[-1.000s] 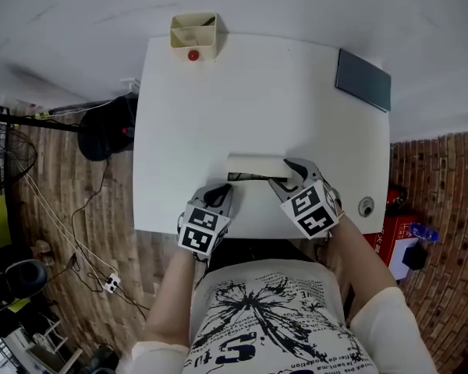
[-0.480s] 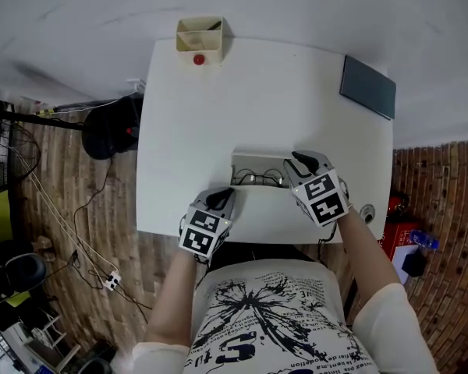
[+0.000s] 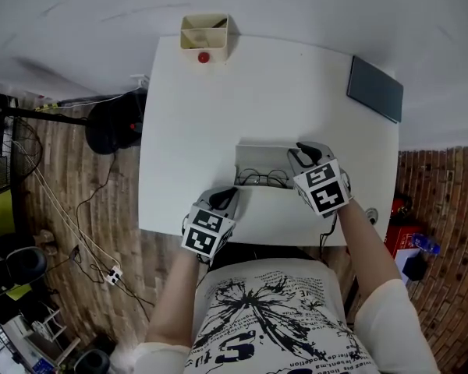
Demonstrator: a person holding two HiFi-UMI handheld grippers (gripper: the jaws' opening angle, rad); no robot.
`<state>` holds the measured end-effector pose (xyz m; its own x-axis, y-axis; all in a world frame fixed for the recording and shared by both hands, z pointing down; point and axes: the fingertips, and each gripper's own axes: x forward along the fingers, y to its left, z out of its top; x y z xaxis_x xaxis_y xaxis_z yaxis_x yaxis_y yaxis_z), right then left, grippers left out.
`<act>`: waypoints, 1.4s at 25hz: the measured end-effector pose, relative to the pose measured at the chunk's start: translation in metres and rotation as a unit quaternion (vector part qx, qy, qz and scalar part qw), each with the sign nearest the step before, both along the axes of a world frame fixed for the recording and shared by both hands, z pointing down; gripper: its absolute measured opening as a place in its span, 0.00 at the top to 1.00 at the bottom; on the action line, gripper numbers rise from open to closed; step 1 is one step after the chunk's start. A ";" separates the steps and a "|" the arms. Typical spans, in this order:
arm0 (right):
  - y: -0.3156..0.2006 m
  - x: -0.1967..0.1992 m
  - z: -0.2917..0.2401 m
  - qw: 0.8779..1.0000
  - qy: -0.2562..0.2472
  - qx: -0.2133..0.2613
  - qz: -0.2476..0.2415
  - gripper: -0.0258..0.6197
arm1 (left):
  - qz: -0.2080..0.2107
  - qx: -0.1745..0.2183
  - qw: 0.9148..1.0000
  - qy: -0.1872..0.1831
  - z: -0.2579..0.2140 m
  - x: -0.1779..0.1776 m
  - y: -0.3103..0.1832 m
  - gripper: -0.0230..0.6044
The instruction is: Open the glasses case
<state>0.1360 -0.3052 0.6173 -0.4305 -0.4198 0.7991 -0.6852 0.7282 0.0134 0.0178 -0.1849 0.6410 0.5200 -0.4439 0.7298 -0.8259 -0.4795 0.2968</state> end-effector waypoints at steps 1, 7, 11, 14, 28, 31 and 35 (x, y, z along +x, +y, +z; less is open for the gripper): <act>-0.002 0.000 0.001 1.000 0.000 0.000 0.002 0.79 | -0.001 -0.001 1.000 0.001 0.000 0.000 0.000 0.94; -0.011 0.001 0.012 1.000 -0.002 -0.002 0.022 0.78 | -0.008 -0.006 1.000 -0.005 -0.001 -0.001 -0.004 0.94; -0.017 0.002 0.019 0.999 -0.012 -0.018 0.045 0.77 | -0.012 -0.011 1.000 -0.013 0.003 -0.002 -0.010 0.94; -0.018 0.003 0.021 0.998 -0.023 -0.026 0.058 0.77 | -0.005 -0.018 1.000 -0.024 0.007 0.000 -0.010 0.94; -0.007 0.007 -0.024 0.995 -0.047 0.027 0.079 0.63 | -0.005 0.006 1.000 -0.025 -0.013 -0.004 -0.019 0.94; -0.006 0.012 -0.053 0.990 -0.068 0.069 0.104 0.74 | -0.012 0.030 0.999 -0.028 -0.029 -0.009 -0.026 0.94; 0.001 0.013 -0.092 0.981 -0.104 0.119 0.110 0.85 | -0.013 0.084 0.996 -0.023 -0.063 -0.010 -0.035 0.94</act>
